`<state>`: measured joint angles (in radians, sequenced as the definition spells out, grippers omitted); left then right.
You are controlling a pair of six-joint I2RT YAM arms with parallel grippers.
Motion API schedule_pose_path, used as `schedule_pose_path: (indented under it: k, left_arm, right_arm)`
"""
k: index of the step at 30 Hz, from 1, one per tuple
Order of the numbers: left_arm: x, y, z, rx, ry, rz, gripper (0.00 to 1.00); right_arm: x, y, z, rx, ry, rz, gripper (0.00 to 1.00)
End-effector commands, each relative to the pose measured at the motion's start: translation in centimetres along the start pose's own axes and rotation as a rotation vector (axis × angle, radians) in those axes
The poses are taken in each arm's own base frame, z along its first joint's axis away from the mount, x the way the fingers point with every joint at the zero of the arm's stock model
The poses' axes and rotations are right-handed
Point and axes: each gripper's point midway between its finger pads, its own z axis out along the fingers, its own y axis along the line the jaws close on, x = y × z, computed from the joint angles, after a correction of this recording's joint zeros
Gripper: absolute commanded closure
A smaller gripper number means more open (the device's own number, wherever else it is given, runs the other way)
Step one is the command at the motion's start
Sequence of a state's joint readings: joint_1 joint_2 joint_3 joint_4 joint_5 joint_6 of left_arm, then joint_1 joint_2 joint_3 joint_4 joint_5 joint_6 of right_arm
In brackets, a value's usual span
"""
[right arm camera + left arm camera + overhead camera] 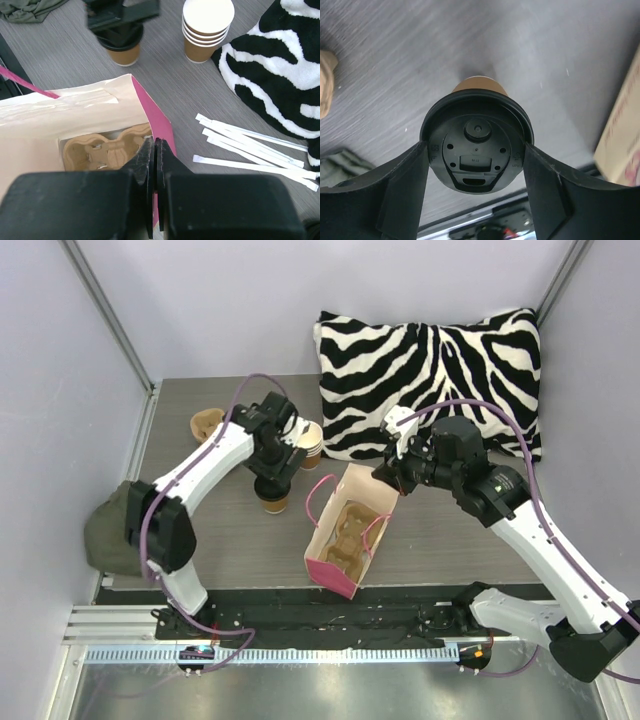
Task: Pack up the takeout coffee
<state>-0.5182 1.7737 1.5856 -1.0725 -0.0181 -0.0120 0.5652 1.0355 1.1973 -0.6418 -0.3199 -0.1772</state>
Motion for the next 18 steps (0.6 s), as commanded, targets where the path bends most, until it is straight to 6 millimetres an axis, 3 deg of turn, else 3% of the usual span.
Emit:
schedule_pose_path:
  k: [1, 3, 6, 10, 18]
  left_arm:
    - [3.0, -0.5, -3.4, 0.082, -0.017, 0.139, 0.43]
    - [4.2, -0.5, -3.5, 0.099, -0.027, 0.159, 0.44]
    - [3.7, -0.3, -3.8, 0.122, -0.149, 0.184, 0.42]
    - [4.7, -0.7, -1.7, 0.139, -0.208, 0.236, 0.4]
    - [7.5, 0.1, 0.4, 0.118, -0.082, 0.282, 0.34]
  right_arm:
    - [-2.7, 0.0, -0.7, -0.004, -0.072, -0.019, 0.99]
    - [-2.8, 0.1, -0.6, -0.006, -0.073, -0.017, 0.99]
    - [-2.9, 0.1, -0.5, -0.009, -0.077, -0.014, 0.99]
    - [-3.0, 0.0, -0.6, -0.008, -0.076, -0.012, 0.99]
    - [-3.1, 0.0, -0.6, -0.004, -0.079, -0.015, 0.99]
